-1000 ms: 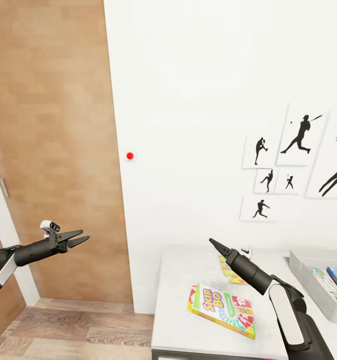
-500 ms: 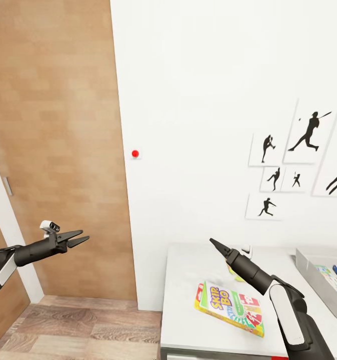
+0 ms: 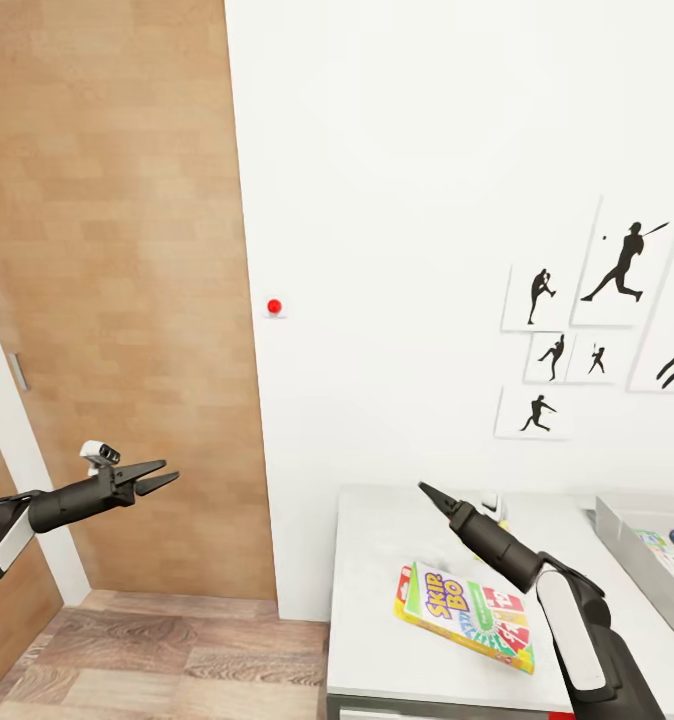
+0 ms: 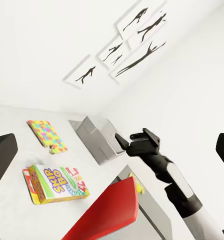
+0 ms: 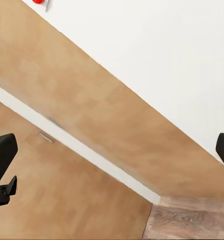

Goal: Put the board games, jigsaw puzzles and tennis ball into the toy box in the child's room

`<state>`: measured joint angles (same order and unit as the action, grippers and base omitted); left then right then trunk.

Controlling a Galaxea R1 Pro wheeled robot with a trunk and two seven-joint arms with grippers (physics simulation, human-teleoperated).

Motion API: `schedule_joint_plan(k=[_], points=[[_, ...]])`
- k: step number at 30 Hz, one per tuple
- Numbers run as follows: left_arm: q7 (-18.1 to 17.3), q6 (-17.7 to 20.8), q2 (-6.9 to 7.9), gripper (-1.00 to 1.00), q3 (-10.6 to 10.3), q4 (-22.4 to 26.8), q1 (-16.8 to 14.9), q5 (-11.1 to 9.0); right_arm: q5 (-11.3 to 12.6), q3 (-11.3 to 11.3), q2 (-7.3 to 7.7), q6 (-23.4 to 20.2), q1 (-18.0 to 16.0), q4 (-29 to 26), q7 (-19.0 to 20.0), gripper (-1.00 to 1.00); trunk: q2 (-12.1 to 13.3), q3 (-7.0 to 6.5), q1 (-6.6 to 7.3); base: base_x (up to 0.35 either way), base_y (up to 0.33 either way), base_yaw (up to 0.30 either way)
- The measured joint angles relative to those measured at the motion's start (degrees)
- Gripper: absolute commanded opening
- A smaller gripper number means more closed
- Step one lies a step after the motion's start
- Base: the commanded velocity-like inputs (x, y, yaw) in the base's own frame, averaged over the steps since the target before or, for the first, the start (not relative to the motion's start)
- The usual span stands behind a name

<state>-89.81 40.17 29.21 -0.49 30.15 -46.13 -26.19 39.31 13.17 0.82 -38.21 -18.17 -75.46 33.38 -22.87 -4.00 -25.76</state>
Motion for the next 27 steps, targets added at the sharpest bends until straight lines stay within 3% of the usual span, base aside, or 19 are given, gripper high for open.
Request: schedule_joint_plan(k=[3, 9, 19, 23, 27], points=[[0.0, 0.0, -0.02, 1.0, 0.0, 0.0, 0.0, 0.0, 0.3, -0.1, -0.04, -0.3, 0.0, -0.5, -7.1, 1.0, 0.0, 0.0, 0.0, 0.0, 0.007, 0.0], [0.0, 0.0, -0.01, 1.0, 0.0, 0.0, 0.0, 0.0, 0.4, 0.0, -0.08, -0.8, 0.0, -0.7, -15.1, 1.0, 0.0, 0.0, 0.0, 0.0, 0.001, 0.0], [0.0, 0.0, -0.06, 1.0, -0.1, 0.0, 0.0, 0.0, 0.0, 0.0, -0.08, -3.3, 0.1, -4.1, -38.8, 1.0, 0.0, 0.0, 0.0, 0.0, 0.0, 0.0], [0.0, -0.1, -0.14, 1.0, -0.1, 0.0, 0.0, 0.0, 0.0, 0.0, -0.11, -4.0, 0.0, -4.4, -45.6, 1.0, 0.0, 0.0, 0.0, 0.0, 0.0, 0.0], [0.0, -0.1, -0.2, 1.0, -0.1, 0.0, 0.0, 0.0, -0.2, -3.5, -0.05, -4.3, -0.4, -4.7, -57.3, 1.0, 0.0, 0.0, 0.0, 0.0, 0.0, 0.0]])
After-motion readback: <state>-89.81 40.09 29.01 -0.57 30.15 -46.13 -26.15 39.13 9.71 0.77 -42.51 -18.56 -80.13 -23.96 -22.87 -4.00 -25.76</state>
